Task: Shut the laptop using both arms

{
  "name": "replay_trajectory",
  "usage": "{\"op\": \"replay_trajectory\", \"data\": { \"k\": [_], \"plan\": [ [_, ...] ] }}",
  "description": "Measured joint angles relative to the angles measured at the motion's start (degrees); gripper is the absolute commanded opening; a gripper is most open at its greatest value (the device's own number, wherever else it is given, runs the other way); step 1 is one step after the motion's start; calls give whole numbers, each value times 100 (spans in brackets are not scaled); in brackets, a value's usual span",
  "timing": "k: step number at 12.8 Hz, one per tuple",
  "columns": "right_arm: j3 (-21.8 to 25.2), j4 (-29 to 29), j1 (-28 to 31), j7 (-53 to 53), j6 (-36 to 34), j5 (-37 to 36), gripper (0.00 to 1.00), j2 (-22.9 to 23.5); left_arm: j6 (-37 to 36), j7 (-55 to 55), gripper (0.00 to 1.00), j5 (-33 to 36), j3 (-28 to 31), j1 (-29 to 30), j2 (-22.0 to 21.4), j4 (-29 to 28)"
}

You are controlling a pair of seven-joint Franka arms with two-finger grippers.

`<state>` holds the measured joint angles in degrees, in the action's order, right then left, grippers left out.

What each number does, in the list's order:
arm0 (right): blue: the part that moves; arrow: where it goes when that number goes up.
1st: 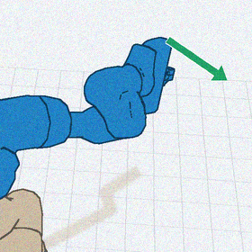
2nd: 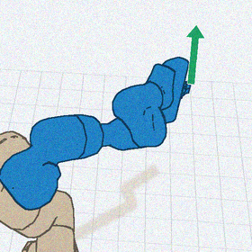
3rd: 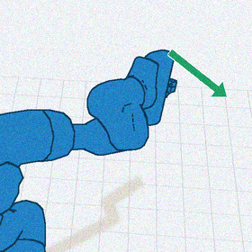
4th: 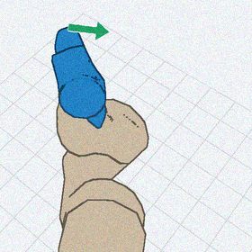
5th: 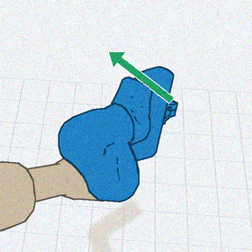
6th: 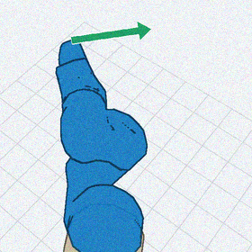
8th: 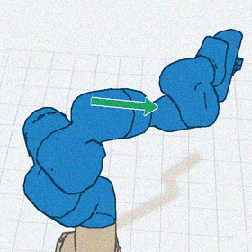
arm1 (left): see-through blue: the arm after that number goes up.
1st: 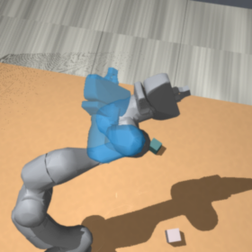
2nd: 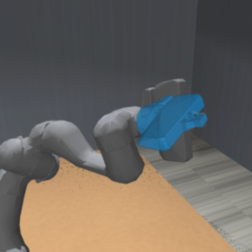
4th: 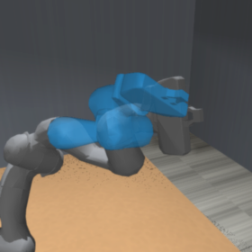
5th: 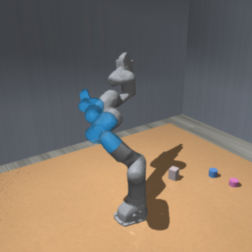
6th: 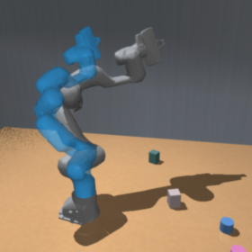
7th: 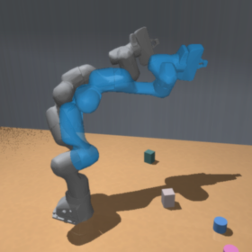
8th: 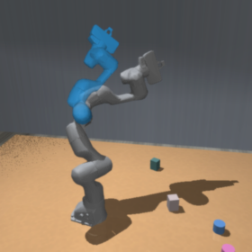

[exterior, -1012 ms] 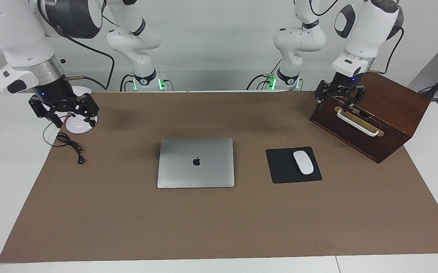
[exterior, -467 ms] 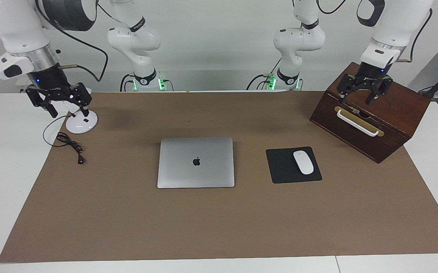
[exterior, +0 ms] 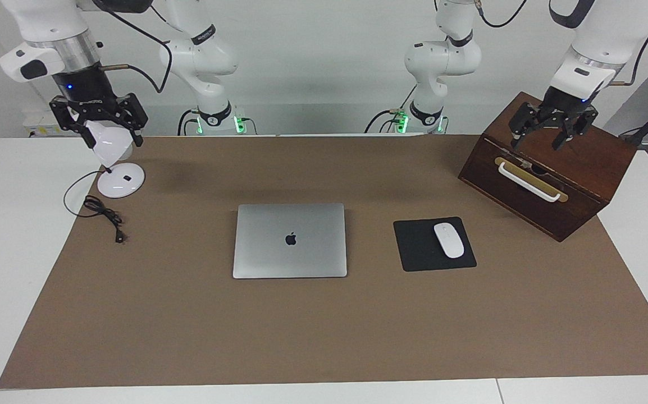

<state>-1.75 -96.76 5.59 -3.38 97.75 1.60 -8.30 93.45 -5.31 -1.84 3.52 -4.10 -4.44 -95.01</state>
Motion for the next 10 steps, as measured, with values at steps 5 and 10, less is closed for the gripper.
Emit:
{"op": "replay_trajectory", "data": {
  "k": [5, 10],
  "plan": [
    [0, -201, 0, 9, 3, 0, 100, -93, -99, 0, 100, 0, -6, 0, 343, 19],
    [0, -229, 0, 13, 3, 0, 100, -94, 122, 0, 100, 60, 0, 5, 386, 21]
  ]
}}
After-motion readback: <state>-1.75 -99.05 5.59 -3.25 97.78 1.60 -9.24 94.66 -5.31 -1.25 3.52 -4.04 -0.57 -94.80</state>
